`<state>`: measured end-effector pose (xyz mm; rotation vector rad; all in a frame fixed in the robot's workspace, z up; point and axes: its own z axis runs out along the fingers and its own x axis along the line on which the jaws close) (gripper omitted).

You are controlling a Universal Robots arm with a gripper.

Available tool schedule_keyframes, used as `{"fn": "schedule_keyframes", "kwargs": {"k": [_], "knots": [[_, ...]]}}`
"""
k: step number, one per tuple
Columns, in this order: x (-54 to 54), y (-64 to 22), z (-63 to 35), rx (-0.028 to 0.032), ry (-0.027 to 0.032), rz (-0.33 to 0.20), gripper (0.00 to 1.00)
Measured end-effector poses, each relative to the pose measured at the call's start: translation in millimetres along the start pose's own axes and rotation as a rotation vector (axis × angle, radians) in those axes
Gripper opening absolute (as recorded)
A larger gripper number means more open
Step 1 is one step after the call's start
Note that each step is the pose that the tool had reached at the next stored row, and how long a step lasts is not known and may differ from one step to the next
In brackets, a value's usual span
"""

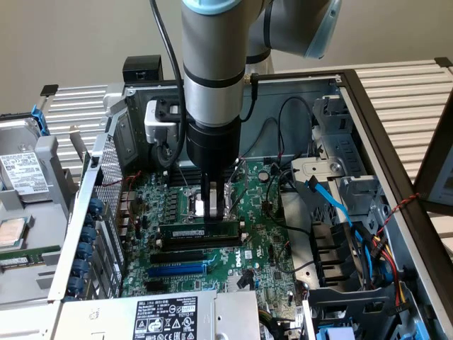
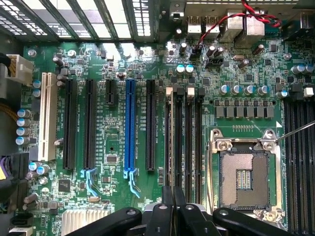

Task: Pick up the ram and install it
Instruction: 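Insert the ram into the slot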

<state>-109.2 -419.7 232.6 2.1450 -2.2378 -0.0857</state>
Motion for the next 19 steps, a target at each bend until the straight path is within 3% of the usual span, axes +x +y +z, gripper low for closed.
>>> {"fn": "schedule_keyframes", "kwargs": {"k": [19], "knots": [[2.1,0.8,0.1,0.0012,-0.0014,0.008,0.12]]}}
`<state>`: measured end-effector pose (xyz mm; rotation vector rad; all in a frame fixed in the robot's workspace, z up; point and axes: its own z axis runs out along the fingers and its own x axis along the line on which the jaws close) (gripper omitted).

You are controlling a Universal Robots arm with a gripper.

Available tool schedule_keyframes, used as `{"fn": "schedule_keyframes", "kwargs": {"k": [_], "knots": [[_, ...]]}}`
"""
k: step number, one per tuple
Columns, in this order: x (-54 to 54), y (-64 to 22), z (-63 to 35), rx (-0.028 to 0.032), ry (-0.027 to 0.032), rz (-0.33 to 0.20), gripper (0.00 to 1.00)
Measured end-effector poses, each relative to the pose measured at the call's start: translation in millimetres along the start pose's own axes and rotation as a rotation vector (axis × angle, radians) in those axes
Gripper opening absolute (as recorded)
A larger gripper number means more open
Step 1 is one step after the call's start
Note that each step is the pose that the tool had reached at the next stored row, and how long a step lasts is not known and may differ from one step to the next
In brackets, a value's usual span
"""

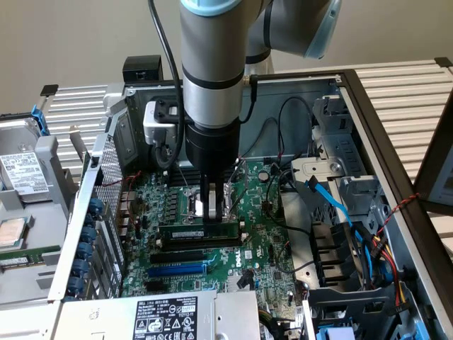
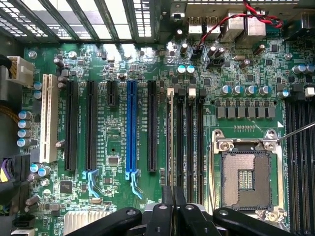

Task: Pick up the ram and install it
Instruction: 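Insert the ram into the slot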

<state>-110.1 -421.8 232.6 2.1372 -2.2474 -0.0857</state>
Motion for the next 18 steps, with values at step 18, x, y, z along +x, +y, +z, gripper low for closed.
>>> {"fn": "schedule_keyframes", "kwargs": {"k": [18], "knots": [[-0.1,-1.9,0.5,0.0093,-0.0014,0.0,0.12]]}}
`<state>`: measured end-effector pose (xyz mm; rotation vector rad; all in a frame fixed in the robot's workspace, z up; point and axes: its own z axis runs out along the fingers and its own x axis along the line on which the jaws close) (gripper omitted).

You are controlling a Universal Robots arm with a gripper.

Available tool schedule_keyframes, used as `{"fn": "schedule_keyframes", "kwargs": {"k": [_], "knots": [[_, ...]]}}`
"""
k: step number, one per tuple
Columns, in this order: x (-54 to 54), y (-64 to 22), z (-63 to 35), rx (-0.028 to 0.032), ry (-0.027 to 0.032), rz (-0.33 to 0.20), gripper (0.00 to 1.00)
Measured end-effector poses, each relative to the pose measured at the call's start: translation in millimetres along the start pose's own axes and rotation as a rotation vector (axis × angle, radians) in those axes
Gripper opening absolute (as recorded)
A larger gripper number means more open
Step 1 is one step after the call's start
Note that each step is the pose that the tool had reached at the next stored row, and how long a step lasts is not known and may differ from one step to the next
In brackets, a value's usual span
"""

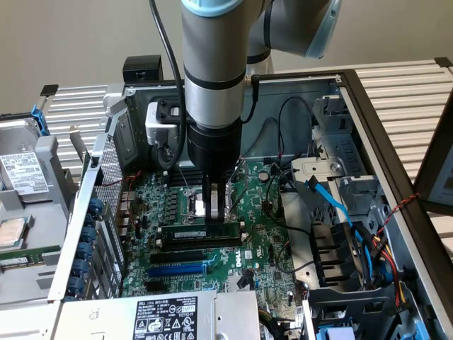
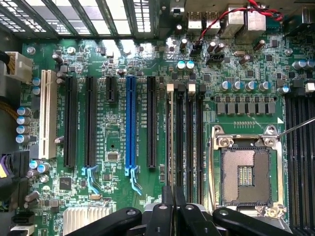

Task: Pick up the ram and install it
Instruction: 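Insert the ram into the slot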

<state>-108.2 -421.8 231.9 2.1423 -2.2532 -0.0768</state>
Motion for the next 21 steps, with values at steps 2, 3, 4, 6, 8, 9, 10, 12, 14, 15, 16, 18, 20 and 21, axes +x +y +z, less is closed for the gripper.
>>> {"fn": "schedule_keyframes", "kwargs": {"k": [2,3,4,6,8,9,10,12,14,15,16,18,20,21], "knots": [[0.0,0.5,0.4,0.0011,0.0001,0.0,0.12],[0.0,0.8,0.8,0.002,0.0004,0.0,0.12],[0.0,1.1,1.1,0.0027,0.0007,0.0,0.12],[0.1,1.3,1.4,0.0031,0.0015,0.0,0.12],[0.1,1.7,1.8,0.0051,0.0017,0.0,0.12],[0.1,1.7,2.0,0.0063,0.0017,0.0,0.12],[0.1,1.7,2.1,0.0066,0.0017,0.0,0.12],[0.1,1.7,2.2,0.0069,0.0016,0.0,0.12],[0.1,1.7,2.2,0.007,0.0016,0.0,0.12],[0.1,1.7,2.2,0.0069,0.0016,0.0,0.12],[0.1,1.7,2.2,0.0069,0.0015,0.0,0.12],[0.0,1.7,2.3,0.0069,0.0011,0.001,0.12],[0.1,1.7,2.3,0.0069,-0.0006,0.004,0.12],[0.1,1.7,2.2,0.0069,-0.0011,0.005,0.12]]}}
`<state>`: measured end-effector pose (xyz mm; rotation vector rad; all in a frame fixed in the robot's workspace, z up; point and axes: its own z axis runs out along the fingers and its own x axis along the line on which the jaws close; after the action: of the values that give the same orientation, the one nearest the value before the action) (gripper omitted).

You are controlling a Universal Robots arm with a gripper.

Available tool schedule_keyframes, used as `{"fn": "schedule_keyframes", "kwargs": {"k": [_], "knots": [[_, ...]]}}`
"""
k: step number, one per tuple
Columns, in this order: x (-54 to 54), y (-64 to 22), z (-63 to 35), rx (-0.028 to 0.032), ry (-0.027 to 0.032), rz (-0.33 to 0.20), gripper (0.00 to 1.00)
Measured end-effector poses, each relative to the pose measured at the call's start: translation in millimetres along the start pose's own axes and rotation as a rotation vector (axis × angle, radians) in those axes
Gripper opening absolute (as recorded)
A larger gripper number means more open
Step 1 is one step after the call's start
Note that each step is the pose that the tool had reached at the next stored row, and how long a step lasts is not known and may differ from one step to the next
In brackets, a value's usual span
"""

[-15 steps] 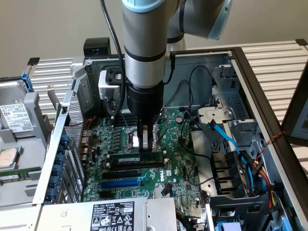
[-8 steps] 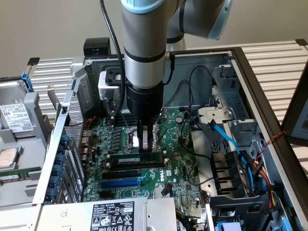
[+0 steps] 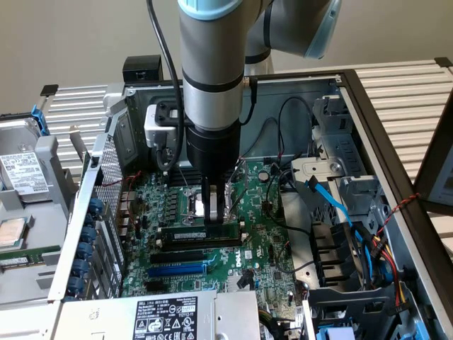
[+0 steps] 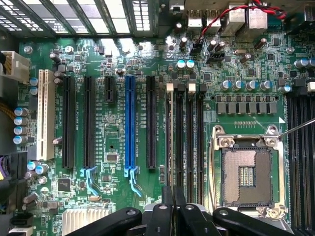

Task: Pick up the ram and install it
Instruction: 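Insert the ram into the slot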

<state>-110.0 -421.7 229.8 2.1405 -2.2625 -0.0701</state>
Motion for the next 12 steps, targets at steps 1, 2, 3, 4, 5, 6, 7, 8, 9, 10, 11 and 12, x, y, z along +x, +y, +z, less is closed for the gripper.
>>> {"fn": "schedule_keyframes", "kwargs": {"k": [1,2,3,4,5,6,7,8,9,10,11,12], "knots": [[0.0,0.0,0.0,-0.0001,-0.0001,0.0,0.12],[0.0,0.0,0.0,-0.0001,-0.0002,0.0,0.12],[0.0,0.0,0.0,-0.0001,-0.0002,0.0,0.12],[0.0,0.0,0.0,0.0,-0.0003,0.0,0.12],[0.0,0.0,0.1,0.0008,-0.0003,0.0,0.12],[0.0,0.0,0.3,0.0023,-0.0003,0.0,0.12],[0.0,0.2,0.6,0.005,-0.0005,0.0,0.12],[0.0,0.3,0.9,0.0084,-0.0006,0.0,0.12],[0.0,0.2,1.2,0.0115,-0.0006,0.0,0.12],[0.1,0.2,1.3,0.0128,-0.0006,0.0,0.12],[0.0,0.2,1.3,0.0139,-0.0007,0.0,0.12],[0.0,0.2,1.4,0.014,-0.0008,0.0,0.12]]}}
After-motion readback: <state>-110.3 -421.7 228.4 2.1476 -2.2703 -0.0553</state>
